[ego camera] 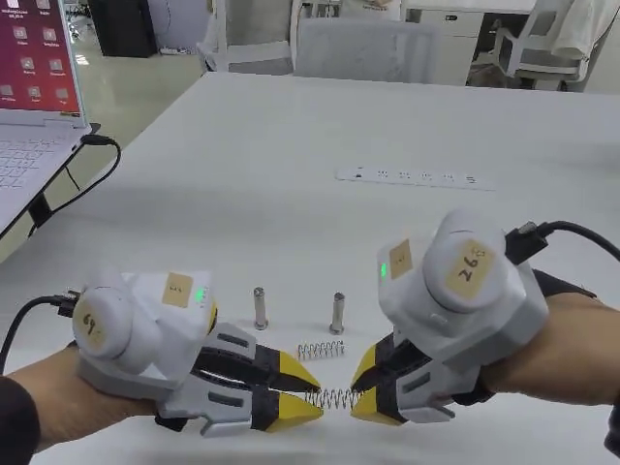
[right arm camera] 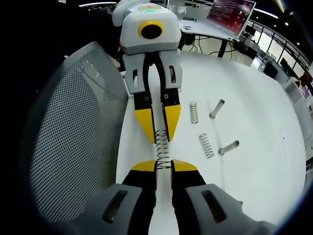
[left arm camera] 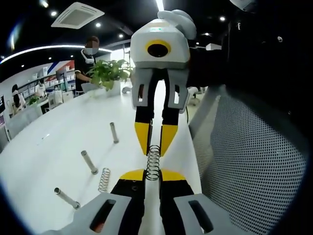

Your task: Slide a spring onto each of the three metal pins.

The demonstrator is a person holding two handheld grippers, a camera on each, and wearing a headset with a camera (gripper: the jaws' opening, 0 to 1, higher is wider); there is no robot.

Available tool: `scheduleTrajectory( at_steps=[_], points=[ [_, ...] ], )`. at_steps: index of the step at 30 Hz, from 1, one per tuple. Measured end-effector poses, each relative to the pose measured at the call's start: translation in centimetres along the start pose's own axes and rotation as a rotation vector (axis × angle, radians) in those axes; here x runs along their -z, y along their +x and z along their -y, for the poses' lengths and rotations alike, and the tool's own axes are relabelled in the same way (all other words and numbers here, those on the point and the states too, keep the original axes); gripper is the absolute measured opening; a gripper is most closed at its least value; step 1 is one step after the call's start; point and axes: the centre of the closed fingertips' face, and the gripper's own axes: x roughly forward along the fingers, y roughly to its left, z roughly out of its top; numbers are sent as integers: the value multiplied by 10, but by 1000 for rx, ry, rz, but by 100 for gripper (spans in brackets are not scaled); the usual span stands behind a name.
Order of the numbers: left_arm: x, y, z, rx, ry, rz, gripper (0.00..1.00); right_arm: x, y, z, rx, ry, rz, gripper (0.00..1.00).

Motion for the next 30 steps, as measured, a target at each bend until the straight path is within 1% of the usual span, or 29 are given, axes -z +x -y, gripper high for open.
scheduleTrajectory(
  at_steps=[5,6,10,13,17,18,20,25,27,30],
  points=[
    [-1,-1,-1,-2,3,3,2,-1,1,1,-7,19,16,9],
    [-3,-2,-1,-2,-3,13,2,-1,1,0,-7,23,20,10],
    [-6,-2,-1,-5,-5,25,2,0,3,1,-8,26,19,11],
    [-11,-3,0,-4,-1,40,2,2,4,1,-10,29,18,10],
    [-14,-3,0,-8,4,51,2,2,4,0,-12,31,26,9],
    [-15,-4,0,-7,-3,58,2,2,4,0,-10,32,25,9],
    [-14,-4,0,-8,0,55,2,1,3,0,-9,39,33,9],
    [-12,-3,0,-9,-2,51,2,-5,-3,0,-1,49,49,9],
    [-12,-3,-1,-12,1,49,2,-10,-7,2,11,60,68,9],
    [-12,-3,0,-12,2,46,2,-19,-11,1,4,85,91,8]
  ],
)
